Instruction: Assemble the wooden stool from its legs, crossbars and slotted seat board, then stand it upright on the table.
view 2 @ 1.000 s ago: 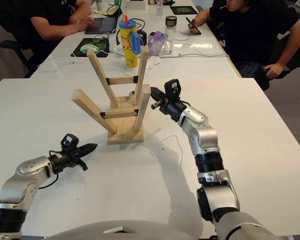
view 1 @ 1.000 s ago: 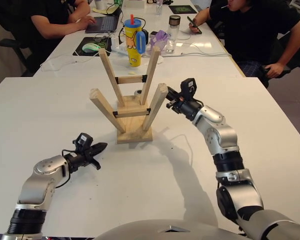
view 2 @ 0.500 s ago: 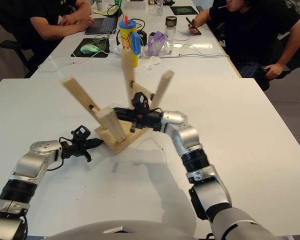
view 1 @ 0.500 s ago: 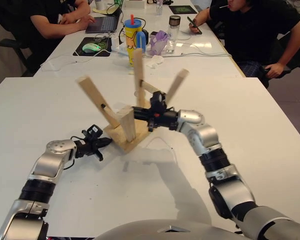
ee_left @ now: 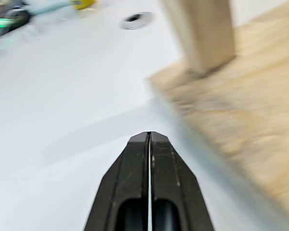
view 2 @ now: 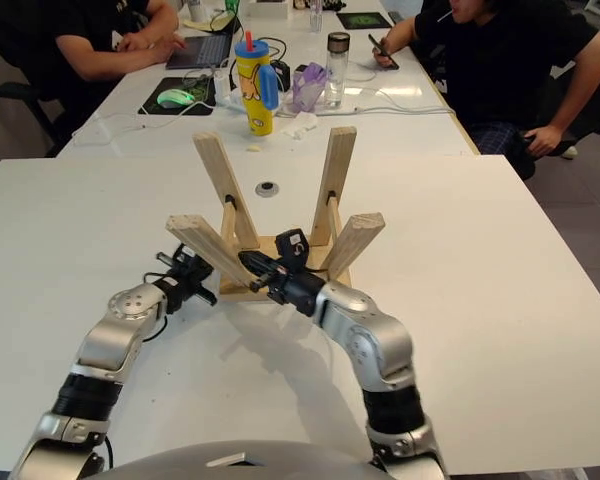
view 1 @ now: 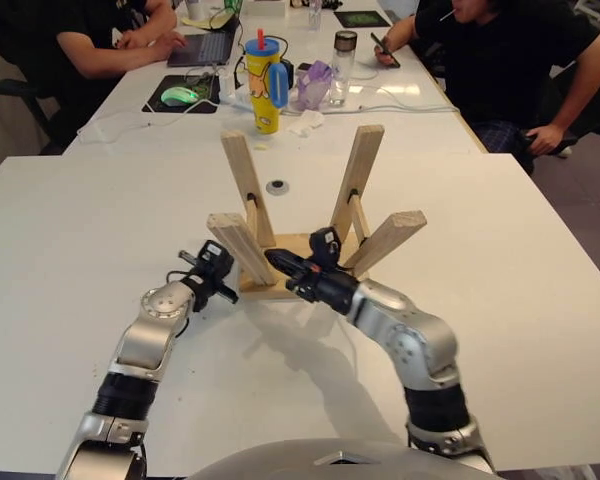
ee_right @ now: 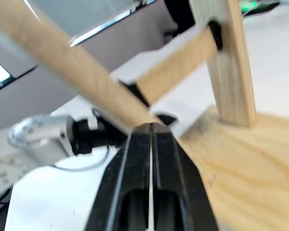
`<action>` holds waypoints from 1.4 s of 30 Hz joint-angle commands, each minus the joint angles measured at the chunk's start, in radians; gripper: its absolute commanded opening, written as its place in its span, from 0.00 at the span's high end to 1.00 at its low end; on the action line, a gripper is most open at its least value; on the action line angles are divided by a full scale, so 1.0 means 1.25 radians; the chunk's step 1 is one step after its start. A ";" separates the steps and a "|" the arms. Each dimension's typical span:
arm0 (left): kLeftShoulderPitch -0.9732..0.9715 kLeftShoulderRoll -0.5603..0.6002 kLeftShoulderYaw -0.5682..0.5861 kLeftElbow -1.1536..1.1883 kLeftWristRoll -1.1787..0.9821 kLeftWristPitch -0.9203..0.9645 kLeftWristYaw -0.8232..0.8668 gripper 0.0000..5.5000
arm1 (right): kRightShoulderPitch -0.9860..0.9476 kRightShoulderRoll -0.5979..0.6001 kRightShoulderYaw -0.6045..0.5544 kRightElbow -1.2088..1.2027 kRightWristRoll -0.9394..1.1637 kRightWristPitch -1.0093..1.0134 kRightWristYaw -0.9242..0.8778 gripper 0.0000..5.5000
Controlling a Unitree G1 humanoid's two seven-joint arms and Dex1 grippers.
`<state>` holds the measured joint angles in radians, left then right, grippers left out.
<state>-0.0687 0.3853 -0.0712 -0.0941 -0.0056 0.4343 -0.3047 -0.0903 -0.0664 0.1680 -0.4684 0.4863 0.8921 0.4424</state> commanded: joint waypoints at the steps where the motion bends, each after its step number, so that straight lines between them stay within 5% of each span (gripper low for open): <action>1: 0.154 0.000 0.062 -0.135 0.022 0.012 0.057 1.00 | 0.160 -0.126 -0.053 -0.105 -0.017 -0.043 0.023 1.00; 8: 0.290 -0.001 -0.024 -0.290 0.004 0.099 -0.003 1.00 | 0.318 -0.186 -0.198 -0.025 -0.193 -0.235 -0.117 1.00; 19: 0.154 0.006 -0.060 -0.145 0.063 0.099 -0.002 1.00 | 0.148 -0.142 -0.098 0.212 -0.291 -0.309 -0.157 1.00; 29: 0.107 -0.030 -0.196 -0.196 -0.034 0.152 -0.164 1.00 | 0.149 -0.127 -0.014 0.153 -0.226 -0.253 -0.068 1.00; 34: 0.021 -0.120 -0.090 -0.371 -0.363 0.304 -0.263 1.00 | 0.106 -0.161 0.025 -0.076 0.023 -0.027 0.068 1.00; 42: -0.160 -0.123 0.115 -0.423 -0.751 0.503 -0.259 1.00 | -0.059 -0.199 -0.158 -0.139 0.343 0.202 0.102 1.00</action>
<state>-0.0001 0.3540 0.0568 -0.3784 -0.4025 0.9576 -0.4165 0.0666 -0.3450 -0.0406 -0.4479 0.4430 0.9753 0.3034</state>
